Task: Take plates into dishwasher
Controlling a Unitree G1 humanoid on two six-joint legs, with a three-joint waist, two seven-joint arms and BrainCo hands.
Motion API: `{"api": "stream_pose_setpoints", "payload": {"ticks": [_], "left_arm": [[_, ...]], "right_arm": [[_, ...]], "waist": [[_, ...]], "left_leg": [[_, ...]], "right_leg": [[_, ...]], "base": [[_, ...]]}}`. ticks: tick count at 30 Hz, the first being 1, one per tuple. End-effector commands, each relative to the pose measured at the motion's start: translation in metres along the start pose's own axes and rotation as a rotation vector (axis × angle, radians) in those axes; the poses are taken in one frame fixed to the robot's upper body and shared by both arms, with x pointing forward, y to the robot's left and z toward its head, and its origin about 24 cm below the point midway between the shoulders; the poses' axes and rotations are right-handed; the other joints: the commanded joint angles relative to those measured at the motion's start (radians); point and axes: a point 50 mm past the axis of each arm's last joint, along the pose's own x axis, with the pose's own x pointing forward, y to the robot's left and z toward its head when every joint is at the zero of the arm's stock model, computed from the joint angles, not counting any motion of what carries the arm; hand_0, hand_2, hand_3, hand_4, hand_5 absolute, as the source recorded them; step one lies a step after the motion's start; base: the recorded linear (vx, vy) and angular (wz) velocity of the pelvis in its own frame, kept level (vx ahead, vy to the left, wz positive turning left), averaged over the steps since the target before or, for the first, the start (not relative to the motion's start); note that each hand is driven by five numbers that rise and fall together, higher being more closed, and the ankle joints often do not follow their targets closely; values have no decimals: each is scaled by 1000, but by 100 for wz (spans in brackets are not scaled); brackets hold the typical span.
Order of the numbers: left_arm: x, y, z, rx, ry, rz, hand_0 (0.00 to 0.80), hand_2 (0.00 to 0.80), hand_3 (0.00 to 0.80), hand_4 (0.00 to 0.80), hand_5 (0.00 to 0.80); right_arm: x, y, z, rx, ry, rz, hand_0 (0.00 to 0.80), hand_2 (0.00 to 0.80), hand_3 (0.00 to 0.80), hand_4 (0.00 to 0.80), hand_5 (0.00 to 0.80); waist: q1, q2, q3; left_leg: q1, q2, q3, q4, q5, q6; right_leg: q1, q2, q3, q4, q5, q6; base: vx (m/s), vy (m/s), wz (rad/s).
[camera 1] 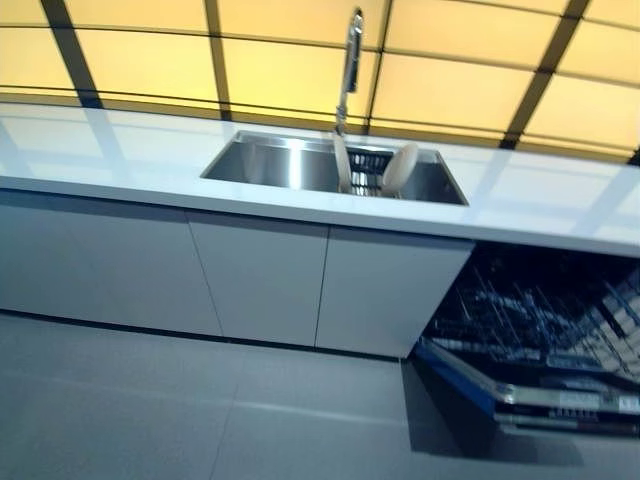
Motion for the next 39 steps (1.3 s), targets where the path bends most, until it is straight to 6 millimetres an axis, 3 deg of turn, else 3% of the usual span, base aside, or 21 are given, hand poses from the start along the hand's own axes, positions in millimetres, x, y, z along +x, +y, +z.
{"api": "stream_pose_setpoints", "payload": {"ticks": [1, 6, 7, 8, 9, 11, 12, 13, 14, 15, 16, 19, 20, 22, 24, 26, 29, 31, 32, 35, 39], "left_arm": [[0, 2, -18, 48, 76, 16, 0, 0, 0, 0, 0], [-1, 7, -23, 62, 107, 39, 0, 0, 0, 0, 0], [-1, 7, -24, 72, 110, 37, 0, 0, 0, 0, 0], [-1, 7, -23, 88, 111, 30, 0, 0, 0, 0, 0], [-1, 7, -22, 97, 112, 28, 0, 0, 0, 0, 0], [-2, 11, -19, 158, 114, 34, 0, 0, 0, 0, 0], [-2, 11, -18, 164, 112, 37, 0, 0, 0, 0, 0], [-2, 12, -14, 178, 96, 43, 0, 0, 0, 0, 0], [-2, 12, -14, 178, 94, 43, 0, 0, 0, 0, 0], [-2, 11, -10, 192, 90, 29, 0, 0, 0, 0, 0], [-2, 9, -8, 204, 85, 22, 0, 0, 0, 0, 0], [-1, 6, -5, 210, 79, 15, 0, 0, 0, 0, 0], [-1, 4, -5, 197, 75, 9, 0, 0, 0, 0, 0], [-2, 8, -11, 184, 79, 16, 0, 0, 0, 0, 0], [-3, 13, -14, 141, 72, 33, 0, 0, 0, 0, 0], [-4, 15, -8, 151, 78, 17, 0, 0, 0, 0, 0], [-6, 18, -4, 200, 87, 17, 0, 0, 0, 0, 0], [-8, 25, 1, 209, 83, 36, 0, 0, 0, 0, 0], [-10, 31, 7, 204, 71, 54, 0, 0, 0, 0, 0], [-15, 44, 11, 168, 59, 86, 0, 0, 0, 0, 0], [-20, 57, 12, 148, 47, 128, 0, 0, 0, 0, 0]], "right_arm": [[-8, -16, 29, -39, -88, -29, 0, 0, 0, 0, 0], [-8, -16, 36, 1, -88, -67, 0, 0, 0, 0, 0], [-9, -17, 34, 21, -83, -76, 0, 0, 0, 0, 0], [-9, -20, 31, 60, -79, -80, 0, 0, 0, 0, 0], [-9, -20, 30, 71, -80, -82, 0, 0, 0, 0, 0], [-11, -27, 23, 110, -84, -111, 0, 0, 0, 0, 0], [-12, -29, 22, 114, -85, -119, 0, 0, 0, 0, 0], [-14, -35, 18, 124, -87, -128, 0, 0, 0, 0, 0], [-14, -36, 17, 123, -87, -129, 0, 0, 0, 0, 0], [-16, -41, 10, 116, -84, -134, 0, 0, 0, 0, 0], [-16, -42, 7, 118, -87, -132, 0, 0, 0, 0, 0], [-17, -44, 6, 115, -101, -119, 0, 0, 0, 0, 0], [-20, -48, 14, 68, -114, -116, 0, 0, 0, 0, 0], [-21, -46, 29, -22, -134, -101, 0, 0, 0, 0, 0], [-22, -40, 44, -176, -138, -46, 0, 0, 0, 0, 0], [-26, -34, 58, -322, -185, 64, 0, 0, 0, 0, 0], [-49, -40, 96, -497, -313, 129, 0, 0, 0, 0, 0], [-83, -51, 134, -613, -417, 109, 0, 0, 0, 0, 0], [-112, -53, 158, -649, -494, 112, 0, 0, 0, 0, 0], [-151, -56, 174, -691, -586, 98, 0, 0, 0, 0, 0], [-183, -70, 172, -656, -650, 137, 0, 0, 0, 0, 0]], "waist": [[28, 40, 5], [24, 34, -17], [23, 28, -26], [11, 29, -34], [7, 32, -35], [-43, 66, -26], [-62, 71, -16], [-112, 85, 6], [-120, 87, 6], [-162, 68, 18], [-191, 59, 19], [-226, 69, 19], [-230, 80, 20], [-215, 56, 15], [-210, 49, 8], [-199, 39, 12], [-191, 22, 2], [-195, 8, -12], [-207, 1, -14], [-234, 2, -17], [-265, 9, -25]], "left_leg": [[-140, 83, -25, 53, 53, -75], [-156, 80, -9, 116, 10, -52], [-151, 66, -4, 112, 4, -40], [-116, 39, -11, 89, -12, -12], [-106, 34, -14, 83, -17, -6], [-19, 20, -39, 48, -36, 17], [16, 12, -50, 37, -42, 18], [91, 5, -76, 2, -48, 14], [101, 4, -82, -6, -47, 12], [175, -25, -128, -39, -79, 6], [219, -33, -170, -55, -103, 2], [280, -25, -219, -63, -138, -5], [325, -4, -226, -46, -178, -13], [330, 2, -196, 18, -245, -9], [352, 29, -179, 31, -257, -21], [373, 61, -154, 13, -252, -39], [389, 83, -138, -57, -221, -55], [376, 91, -124, -85, -198, -68], [374, 100, -108, -99, -185, -79], [384, 107, -91, -124, -176, -90], [405, 119, -82, -154, -171, -99]], "right_leg": [[69, -12, -20, 10, 66, 73], [78, -67, -5, 75, 102, 90], [70, -92, 0, 129, 177, 99], [21, -123, 18, 259, 303, 109], [0, -127, 24, 298, 329, 111], [-172, -79, 57, 510, 390, 100], [-237, -77, 56, 549, 387, 91], [-365, -40, 30, 512, 353, 66], [-387, -30, 22, 478, 355, 62], [-451, -21, -16, 247, 354, 64], [-476, -18, -34, 77, 398, 87], [-523, 17, -37, -101, 440, 116], [-536, 17, -58, -79, 432, 96], [-492, 0, -59, 15, 381, 77], [-472, 6, -41, 91, 357, 74], [-454, -3, -53, 93, 355, 82], [-423, 6, -60, 43, 359, 80], [-417, 15, -57, 23, 356, 80], [-426, 14, -52, 26, 359, 86], [-443, 13, -44, 45, 354, 95], [-470, 17, -47, 82, 341, 101]], "base": [[247, 98, 20], [256, 159, -2], [263, 196, -5], [274, 203, -3], [333, 247, 3], [345, 228, 32], [472, 148, 68], [370, 46, 58], [675, -146, 70], [656, -292, 64], [731, -341, 72], [381, -197, 69], [261, -175, 76], [270, -220, 71], [197, -187, 56], [117, -214, 15], [74, -157, -11], [29, -122, -17], [38, -85, -12], [73, -44, -7], [116, -69, -22]]}}
